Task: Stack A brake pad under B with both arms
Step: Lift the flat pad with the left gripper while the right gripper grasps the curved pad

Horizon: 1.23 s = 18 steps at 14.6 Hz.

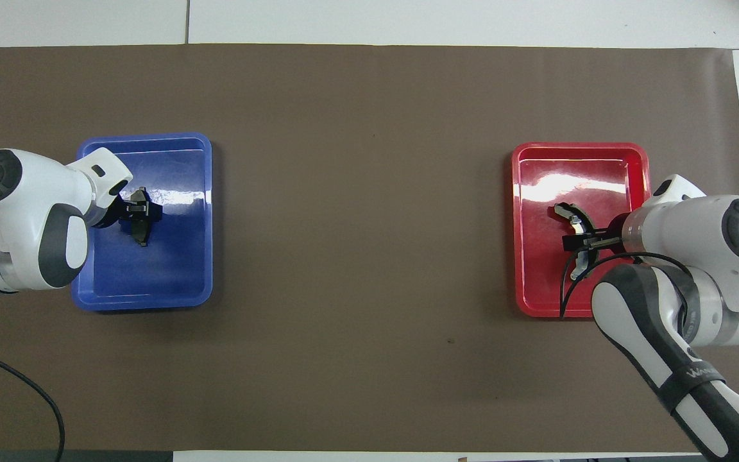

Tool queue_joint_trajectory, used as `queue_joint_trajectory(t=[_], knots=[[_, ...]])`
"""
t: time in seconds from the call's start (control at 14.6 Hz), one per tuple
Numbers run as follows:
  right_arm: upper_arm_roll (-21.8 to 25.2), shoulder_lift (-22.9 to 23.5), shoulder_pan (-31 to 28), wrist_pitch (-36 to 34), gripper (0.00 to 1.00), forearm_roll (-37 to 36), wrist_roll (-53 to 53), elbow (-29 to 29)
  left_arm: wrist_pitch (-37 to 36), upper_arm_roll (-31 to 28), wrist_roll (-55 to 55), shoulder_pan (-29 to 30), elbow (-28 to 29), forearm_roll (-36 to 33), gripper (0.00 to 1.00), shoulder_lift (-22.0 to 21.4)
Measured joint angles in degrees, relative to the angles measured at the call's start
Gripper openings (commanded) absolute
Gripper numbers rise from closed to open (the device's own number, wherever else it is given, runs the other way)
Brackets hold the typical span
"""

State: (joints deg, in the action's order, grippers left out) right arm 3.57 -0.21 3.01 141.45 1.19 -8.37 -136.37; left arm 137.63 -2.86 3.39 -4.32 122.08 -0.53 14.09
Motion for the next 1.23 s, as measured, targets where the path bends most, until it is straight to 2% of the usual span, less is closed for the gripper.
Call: queue_joint_trajectory(t=[0.07, 0.21, 0.27, 0.34, 0.55, 0.68, 0.75, 0.82, 0.89, 0.96, 1.03, 1.23], knots=[[0.00, 0.24, -0.07, 1.07, 0.99, 0.00, 0.00, -0.69, 0.00, 0.00, -0.01, 0.00, 0.14, 0.00, 0.65, 0.16], [0.01, 0.97, -0.18, 2.11, 0.99, 0.03, 0.00, -1.21, -0.06, 0.16, -0.15, -0.06, 0.21, 0.01, 0.30, -0.03], [0.01, 1.37, -0.20, 2.44, 0.99, 0.08, 0.00, -1.26, -0.13, 0.17, -0.23, -0.10, 0.21, 0.00, 0.18, -0.26], [0.01, 1.85, -0.21, 2.84, 0.99, 0.13, 0.00, -1.30, -0.27, 0.13, -0.25, -0.10, 0.21, 0.00, 0.13, -0.55], [0.01, 2.99, -0.26, 3.69, 0.97, 0.20, 0.00, -1.41, -1.92, 0.03, -0.25, -0.10, 0.17, -0.02, 0.10, -1.92], [0.01, 3.93, -0.32, 3.91, 0.87, 0.24, 0.03, -1.51, -4.52, 0.06, -0.48, -0.88, -0.32, -0.02, 0.10, -3.25], [0.02, 4.26, -0.34, 4.03, 0.78, 0.25, 0.03, -1.50, -6.23, 0.07, -1.76, -2.02, -0.93, -0.01, 0.10, -4.00], [0.02, 4.44, -0.34, 4.09, 0.61, 0.26, 0.04, -1.50, -7.88, 0.08, -3.75, -3.72, -1.90, -0.02, 0.10, -4.66], [0.02, 4.50, -0.34, 4.10, 0.44, 0.26, 0.04, -1.50, -9.07, 0.12, -5.55, -5.79, -2.96, -0.02, 0.09, -5.05], [0.02, 4.50, -0.34, 4.10, 0.16, 0.26, 0.04, -1.47, -9.58, 0.16, -7.21, -8.31, -3.79, -0.02, 0.09, -5.21], [0.03, 4.50, -0.34, 4.10, 0.00, 0.26, 0.04, -1.38, -9.68, 0.22, -9.42, -10.94, -4.24, -0.02, 0.09, -5.20], [0.04, 4.52, -0.35, 4.07, 0.00, 0.27, 0.07, -1.09, -9.03, 0.39, -19.05, -19.39, -4.47, -0.02, 0.09, -5.04]])
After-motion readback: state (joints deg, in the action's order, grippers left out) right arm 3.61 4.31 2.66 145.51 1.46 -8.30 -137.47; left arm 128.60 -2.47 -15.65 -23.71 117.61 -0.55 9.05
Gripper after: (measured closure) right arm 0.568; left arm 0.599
